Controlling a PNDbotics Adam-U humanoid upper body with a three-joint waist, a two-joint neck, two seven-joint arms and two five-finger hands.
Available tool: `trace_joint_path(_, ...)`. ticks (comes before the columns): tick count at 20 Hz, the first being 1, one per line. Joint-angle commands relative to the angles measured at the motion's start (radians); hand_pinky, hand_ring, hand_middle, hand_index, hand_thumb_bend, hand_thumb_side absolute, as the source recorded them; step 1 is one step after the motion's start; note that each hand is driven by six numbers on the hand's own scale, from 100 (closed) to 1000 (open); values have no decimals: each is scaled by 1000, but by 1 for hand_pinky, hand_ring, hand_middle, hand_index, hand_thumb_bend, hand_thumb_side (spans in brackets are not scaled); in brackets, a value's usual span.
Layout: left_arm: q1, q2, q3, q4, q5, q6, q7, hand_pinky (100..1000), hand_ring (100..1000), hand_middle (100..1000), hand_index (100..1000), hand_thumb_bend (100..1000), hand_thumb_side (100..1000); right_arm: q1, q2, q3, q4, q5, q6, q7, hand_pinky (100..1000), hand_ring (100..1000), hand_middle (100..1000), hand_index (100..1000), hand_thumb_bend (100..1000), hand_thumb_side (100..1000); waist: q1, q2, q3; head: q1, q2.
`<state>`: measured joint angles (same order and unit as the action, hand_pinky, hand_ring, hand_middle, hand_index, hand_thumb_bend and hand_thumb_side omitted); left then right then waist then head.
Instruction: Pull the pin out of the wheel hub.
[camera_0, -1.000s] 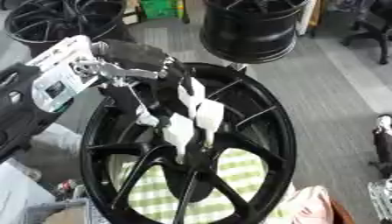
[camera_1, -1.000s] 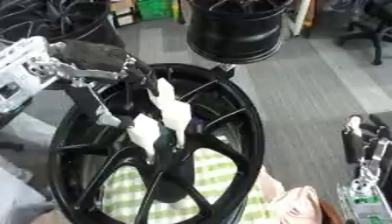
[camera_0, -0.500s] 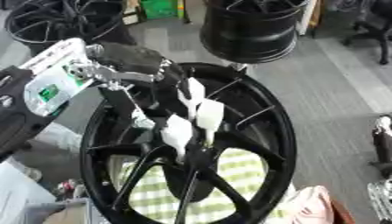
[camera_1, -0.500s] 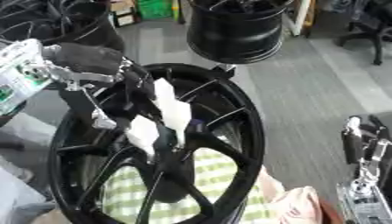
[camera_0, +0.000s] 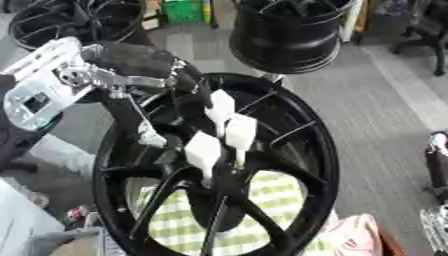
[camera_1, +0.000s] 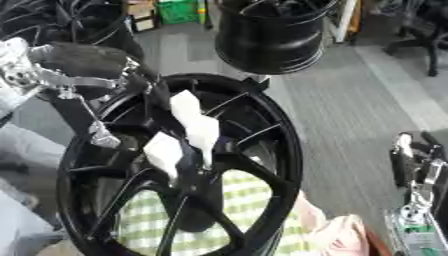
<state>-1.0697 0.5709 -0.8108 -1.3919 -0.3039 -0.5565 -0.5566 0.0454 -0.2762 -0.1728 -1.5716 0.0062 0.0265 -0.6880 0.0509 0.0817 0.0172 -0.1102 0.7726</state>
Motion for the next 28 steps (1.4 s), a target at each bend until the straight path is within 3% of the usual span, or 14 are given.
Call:
trace_joint_path(1,-11,13,-11,-6,-13,-351,-350,728,704,754,850,406,525,-3,-22,-7,-10,4,-3,-1,569,595,660,857,100,638,-3,-12,-2,-1,-3)
trace_joint_path(18,-11,-52,-34,11,-69,-351,-350,733,714,774,863,417,528,-4,-19,-5,-8,4,-5,1,569,594,659,857,100,633,-6,-13,-9,4,-3)
trace_joint_path(28,-7,-55,-46,21,-104,-351,-350,677,632,689,814,401,473,-4,-19,-6,-7,4,-6,1,569,594,659,857,100,631,-3,-13,-12,4,-3)
